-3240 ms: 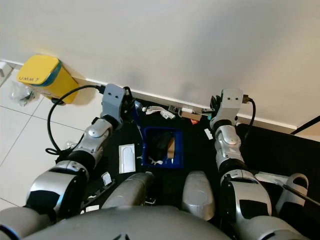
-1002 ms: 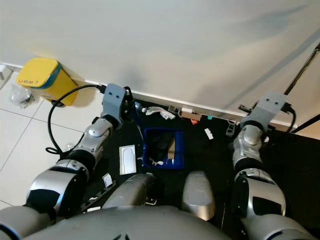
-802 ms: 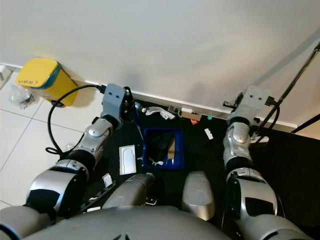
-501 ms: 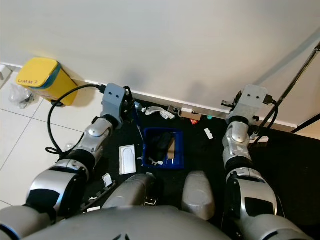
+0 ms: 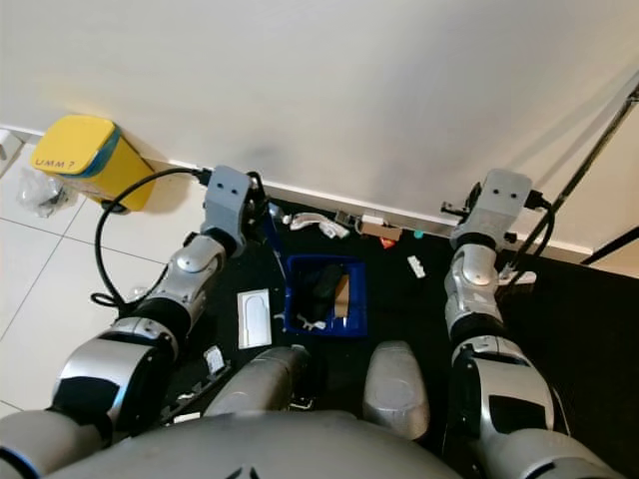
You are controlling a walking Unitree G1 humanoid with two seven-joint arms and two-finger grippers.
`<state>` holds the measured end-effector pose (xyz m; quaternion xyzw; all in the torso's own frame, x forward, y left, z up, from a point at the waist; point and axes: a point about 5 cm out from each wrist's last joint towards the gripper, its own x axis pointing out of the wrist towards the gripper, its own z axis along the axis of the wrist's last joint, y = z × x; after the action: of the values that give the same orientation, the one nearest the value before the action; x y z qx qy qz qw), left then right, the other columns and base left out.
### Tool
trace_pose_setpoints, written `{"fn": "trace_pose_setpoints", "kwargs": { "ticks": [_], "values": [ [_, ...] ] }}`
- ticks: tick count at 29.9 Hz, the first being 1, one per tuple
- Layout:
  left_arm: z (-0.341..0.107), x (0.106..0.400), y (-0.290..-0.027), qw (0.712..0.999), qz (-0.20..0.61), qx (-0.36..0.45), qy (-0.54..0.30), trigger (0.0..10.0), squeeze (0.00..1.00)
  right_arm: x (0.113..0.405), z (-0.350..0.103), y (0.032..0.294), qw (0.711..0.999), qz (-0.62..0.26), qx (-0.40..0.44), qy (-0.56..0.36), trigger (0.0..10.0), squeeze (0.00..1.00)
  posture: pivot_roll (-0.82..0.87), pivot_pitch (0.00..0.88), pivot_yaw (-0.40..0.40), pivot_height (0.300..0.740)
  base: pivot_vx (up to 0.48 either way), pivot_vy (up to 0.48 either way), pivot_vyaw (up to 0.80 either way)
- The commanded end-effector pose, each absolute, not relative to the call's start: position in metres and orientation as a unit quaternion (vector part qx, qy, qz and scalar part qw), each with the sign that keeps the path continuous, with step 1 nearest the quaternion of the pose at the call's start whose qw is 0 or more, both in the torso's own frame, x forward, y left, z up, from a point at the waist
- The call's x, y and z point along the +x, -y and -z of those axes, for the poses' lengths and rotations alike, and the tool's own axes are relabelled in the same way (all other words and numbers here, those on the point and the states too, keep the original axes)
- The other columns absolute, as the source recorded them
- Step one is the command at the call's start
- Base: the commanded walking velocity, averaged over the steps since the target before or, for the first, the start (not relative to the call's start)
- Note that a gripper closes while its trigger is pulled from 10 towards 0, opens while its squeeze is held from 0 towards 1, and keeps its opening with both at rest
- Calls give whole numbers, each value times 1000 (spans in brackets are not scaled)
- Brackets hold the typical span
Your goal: Sweep floor
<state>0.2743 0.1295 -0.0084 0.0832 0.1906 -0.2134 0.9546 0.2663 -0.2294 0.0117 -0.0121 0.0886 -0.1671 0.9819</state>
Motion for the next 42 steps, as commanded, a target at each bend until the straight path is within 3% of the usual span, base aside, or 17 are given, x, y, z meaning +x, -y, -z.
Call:
{"fn": "trace_pose_setpoints", "kwargs": {
  "ticks": [1,20,28,35,42],
  "values": [
    [36,249,-138,929,221,102,-279,10000,0,266,-11,227,982,164,-7,-88,10000,0,-24,0,49,740,0,0,0],
    [38,246,-145,931,207,106,-282,10000,0,260,1,219,983,137,-5,-120,10000,0,-25,0,49,740,0,0,0],
    [39,243,-159,943,160,97,-274,10000,0,243,23,193,983,56,-5,-174,10000,0,-10,0,30,740,0,0,0],
    [35,248,-155,952,150,69,-259,10000,0,248,20,183,986,27,-13,-166,10000,0,-7,0,7,740,0,0,0],
    [32,251,-148,957,141,46,-250,10000,0,255,13,195,987,22,-28,-158,10000,0,-9,0,-20,740,0,0,0]
  ]
}}
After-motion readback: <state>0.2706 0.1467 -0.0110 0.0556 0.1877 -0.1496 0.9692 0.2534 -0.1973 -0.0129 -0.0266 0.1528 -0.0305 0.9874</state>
